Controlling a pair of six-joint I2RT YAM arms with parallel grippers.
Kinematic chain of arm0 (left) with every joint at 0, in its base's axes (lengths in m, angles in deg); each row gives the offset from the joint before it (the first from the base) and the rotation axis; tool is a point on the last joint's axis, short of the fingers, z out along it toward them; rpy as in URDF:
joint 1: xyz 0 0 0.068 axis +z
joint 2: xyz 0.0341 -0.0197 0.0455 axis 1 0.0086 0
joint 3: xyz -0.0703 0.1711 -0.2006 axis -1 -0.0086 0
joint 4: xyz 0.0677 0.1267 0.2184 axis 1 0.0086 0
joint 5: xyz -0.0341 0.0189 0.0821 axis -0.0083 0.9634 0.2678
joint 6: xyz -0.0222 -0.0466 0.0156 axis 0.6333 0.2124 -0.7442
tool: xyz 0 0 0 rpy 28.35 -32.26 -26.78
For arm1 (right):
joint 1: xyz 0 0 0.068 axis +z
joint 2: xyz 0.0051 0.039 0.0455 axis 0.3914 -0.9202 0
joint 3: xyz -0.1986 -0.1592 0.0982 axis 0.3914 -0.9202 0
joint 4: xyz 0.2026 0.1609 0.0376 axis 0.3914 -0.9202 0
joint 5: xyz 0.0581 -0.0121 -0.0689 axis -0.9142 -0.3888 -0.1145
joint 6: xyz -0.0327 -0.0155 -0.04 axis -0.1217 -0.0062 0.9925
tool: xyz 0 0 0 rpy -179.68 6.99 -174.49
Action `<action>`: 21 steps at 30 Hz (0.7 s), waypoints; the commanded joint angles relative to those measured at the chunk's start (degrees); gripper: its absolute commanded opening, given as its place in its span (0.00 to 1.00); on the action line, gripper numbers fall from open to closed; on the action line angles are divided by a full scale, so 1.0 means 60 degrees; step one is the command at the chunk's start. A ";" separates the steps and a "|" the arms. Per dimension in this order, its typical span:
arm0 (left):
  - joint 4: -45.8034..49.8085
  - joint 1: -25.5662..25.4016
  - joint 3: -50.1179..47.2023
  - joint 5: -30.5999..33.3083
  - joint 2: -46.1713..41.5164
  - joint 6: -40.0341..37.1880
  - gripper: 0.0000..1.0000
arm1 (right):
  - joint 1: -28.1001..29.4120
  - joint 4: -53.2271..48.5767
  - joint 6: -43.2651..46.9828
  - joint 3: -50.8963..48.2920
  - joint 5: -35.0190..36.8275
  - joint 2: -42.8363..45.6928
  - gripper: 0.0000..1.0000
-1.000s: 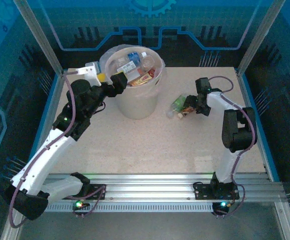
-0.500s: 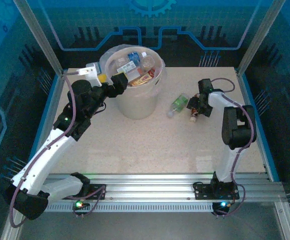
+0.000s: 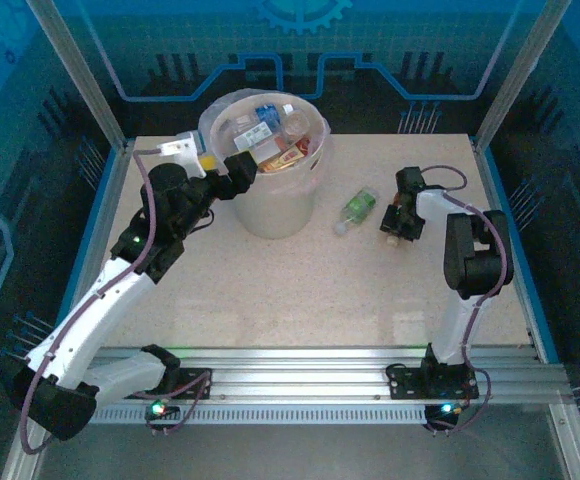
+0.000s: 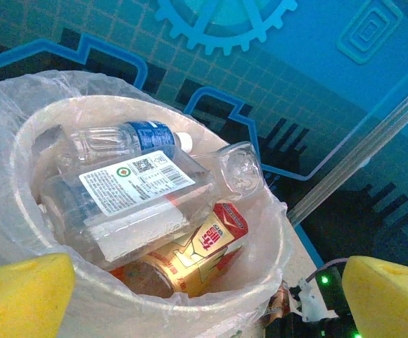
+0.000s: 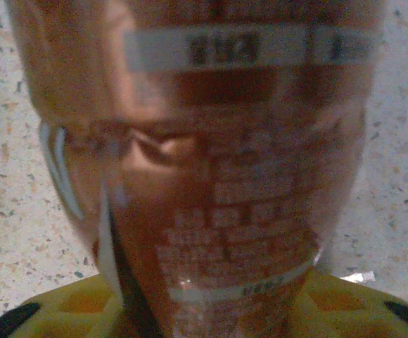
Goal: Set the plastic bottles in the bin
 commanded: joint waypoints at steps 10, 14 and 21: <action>-0.0251 -0.0053 -0.0070 -0.0539 0.0104 0.0650 0.99 | -0.0110 -0.0108 0.0452 -0.0763 -0.0142 0.1537 0.25; -0.0339 -0.0054 -0.0042 -0.0713 0.0199 0.0728 0.99 | -0.0114 -0.0240 0.0533 -0.0964 -0.0176 0.2578 0.17; -0.0593 -0.0067 -0.0025 -0.1161 0.0336 0.0869 0.99 | 0.0137 -0.0454 0.0856 -0.1206 -0.0469 0.4483 0.11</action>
